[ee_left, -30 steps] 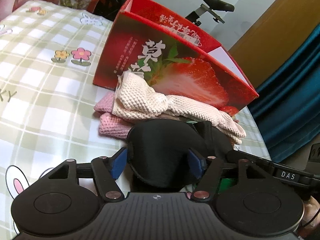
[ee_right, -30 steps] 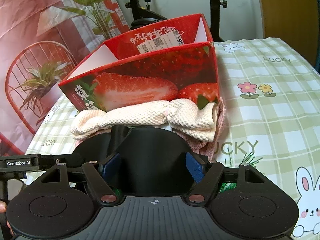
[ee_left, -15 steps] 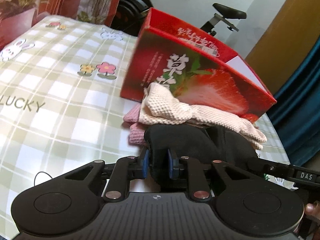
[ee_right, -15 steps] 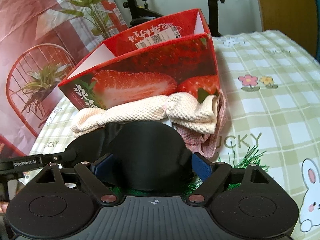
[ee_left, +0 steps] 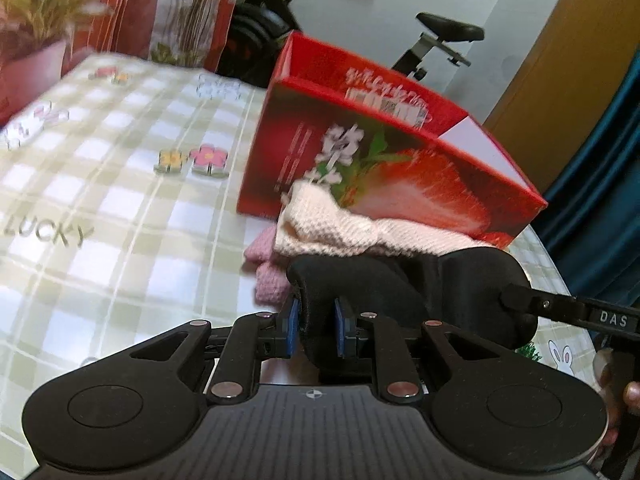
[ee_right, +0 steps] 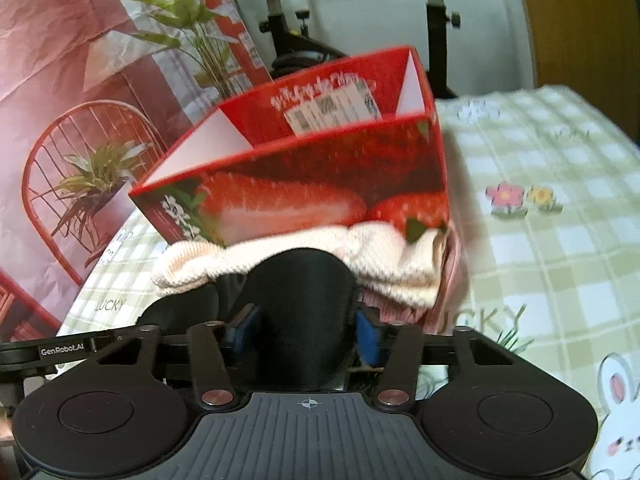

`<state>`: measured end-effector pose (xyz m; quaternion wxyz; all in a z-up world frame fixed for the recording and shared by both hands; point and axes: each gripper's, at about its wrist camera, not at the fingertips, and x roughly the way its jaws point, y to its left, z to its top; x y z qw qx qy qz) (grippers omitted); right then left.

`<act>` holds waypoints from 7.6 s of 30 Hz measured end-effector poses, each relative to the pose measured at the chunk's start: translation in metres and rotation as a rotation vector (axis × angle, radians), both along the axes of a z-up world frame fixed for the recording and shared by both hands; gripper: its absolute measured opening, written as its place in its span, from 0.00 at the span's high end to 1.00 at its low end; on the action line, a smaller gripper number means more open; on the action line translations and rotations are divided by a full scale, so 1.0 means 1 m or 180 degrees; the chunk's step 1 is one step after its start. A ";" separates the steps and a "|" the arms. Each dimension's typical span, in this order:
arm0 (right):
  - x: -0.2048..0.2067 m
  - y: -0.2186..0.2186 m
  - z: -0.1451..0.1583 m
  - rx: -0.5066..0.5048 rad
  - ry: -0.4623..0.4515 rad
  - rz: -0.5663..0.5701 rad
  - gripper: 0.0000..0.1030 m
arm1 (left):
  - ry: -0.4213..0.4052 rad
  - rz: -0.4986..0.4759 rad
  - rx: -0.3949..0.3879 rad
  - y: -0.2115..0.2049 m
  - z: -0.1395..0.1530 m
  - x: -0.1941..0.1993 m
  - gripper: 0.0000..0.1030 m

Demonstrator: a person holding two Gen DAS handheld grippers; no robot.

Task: Organize soft objects

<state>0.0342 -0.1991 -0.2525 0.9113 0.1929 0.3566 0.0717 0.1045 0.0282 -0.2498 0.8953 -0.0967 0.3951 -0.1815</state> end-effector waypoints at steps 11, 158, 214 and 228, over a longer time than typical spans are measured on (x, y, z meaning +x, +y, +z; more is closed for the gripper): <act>-0.002 0.011 0.043 -0.0134 -0.0317 0.0287 0.88 | -0.0482 -0.0115 0.0110 -0.011 0.048 -0.012 0.87; -0.035 0.023 0.027 -0.0806 -0.0439 -0.0009 0.01 | -0.0392 -0.0145 0.0327 -0.014 0.045 -0.033 0.03; 0.028 0.019 -0.019 0.0022 0.0176 0.0328 0.48 | 0.0367 -0.0725 -0.0161 -0.061 -0.011 0.048 0.50; 0.004 0.019 -0.014 0.0106 0.0029 0.0364 0.72 | 0.0373 -0.0633 -0.0318 -0.034 -0.012 0.018 0.53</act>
